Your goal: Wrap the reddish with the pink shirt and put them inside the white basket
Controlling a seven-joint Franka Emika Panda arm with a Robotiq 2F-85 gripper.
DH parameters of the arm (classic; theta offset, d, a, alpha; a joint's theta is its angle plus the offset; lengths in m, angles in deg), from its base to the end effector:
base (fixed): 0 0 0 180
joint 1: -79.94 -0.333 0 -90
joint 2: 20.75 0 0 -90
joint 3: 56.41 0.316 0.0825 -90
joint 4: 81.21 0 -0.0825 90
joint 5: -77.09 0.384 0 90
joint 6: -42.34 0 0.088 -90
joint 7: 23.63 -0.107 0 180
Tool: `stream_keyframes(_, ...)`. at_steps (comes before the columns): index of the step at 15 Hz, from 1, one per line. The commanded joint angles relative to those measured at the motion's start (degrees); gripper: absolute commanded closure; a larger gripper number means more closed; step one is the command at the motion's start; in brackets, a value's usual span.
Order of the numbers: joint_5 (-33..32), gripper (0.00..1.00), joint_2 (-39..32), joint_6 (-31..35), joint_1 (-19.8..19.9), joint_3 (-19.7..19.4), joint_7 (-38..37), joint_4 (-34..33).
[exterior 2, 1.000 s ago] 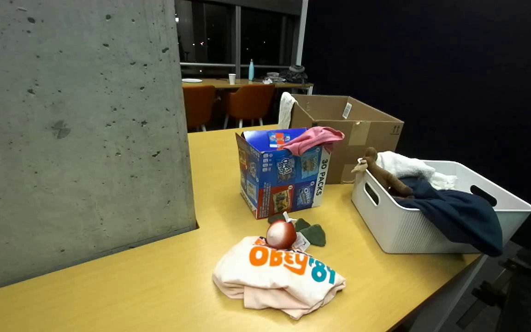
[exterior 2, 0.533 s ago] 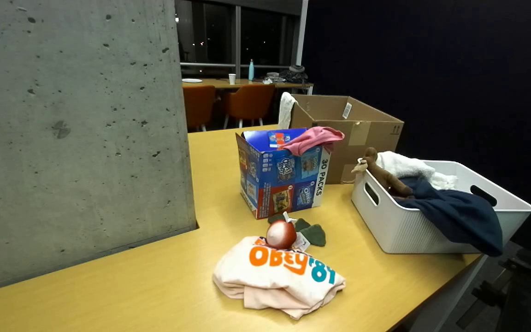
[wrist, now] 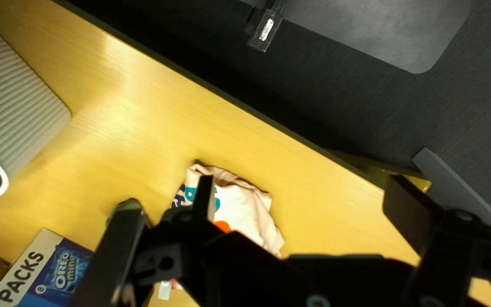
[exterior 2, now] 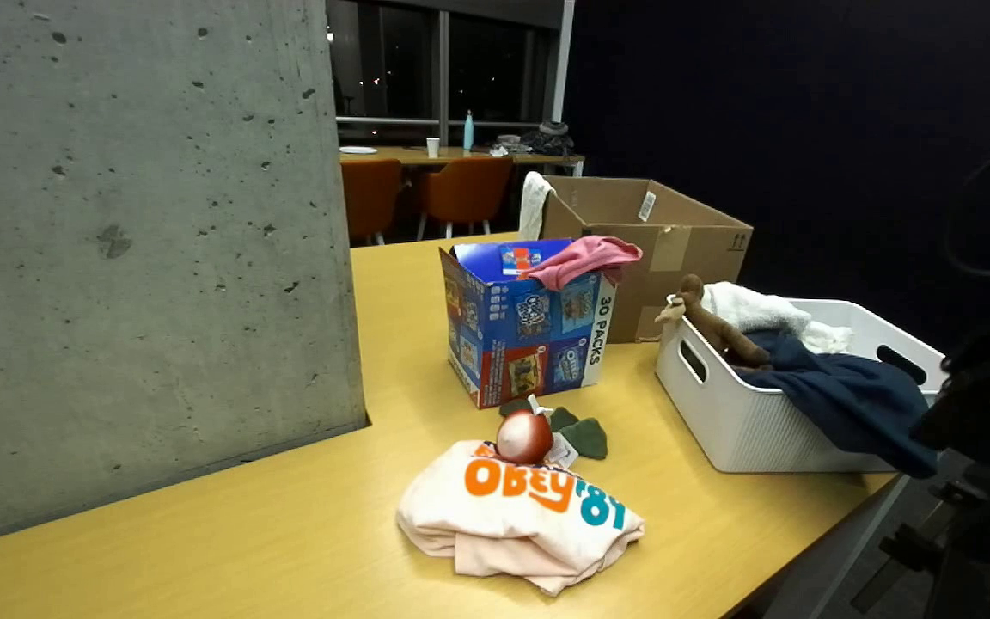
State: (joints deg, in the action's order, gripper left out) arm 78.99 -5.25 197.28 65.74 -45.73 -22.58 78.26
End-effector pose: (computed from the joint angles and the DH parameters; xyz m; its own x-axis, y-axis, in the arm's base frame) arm 0.3598 0.1613 0.3076 0.8951 0.4052 0.1863 0.4063 -0.9131 0.0336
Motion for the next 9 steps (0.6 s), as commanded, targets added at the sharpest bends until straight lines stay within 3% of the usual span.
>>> stream_keyframes(1, 1.42, 0.00, -14.97, 7.11, -0.01, -1.48, 4.01, -5.15)
stream_keyframes(5, -4.60, 0.00, -29.80, 6.98, 1.87, -1.19, 1.58, -14.47)
stream_keyframes(9, -15.07, 0.00, -43.17, 3.14, -3.22, -6.76, -4.70, -28.61)
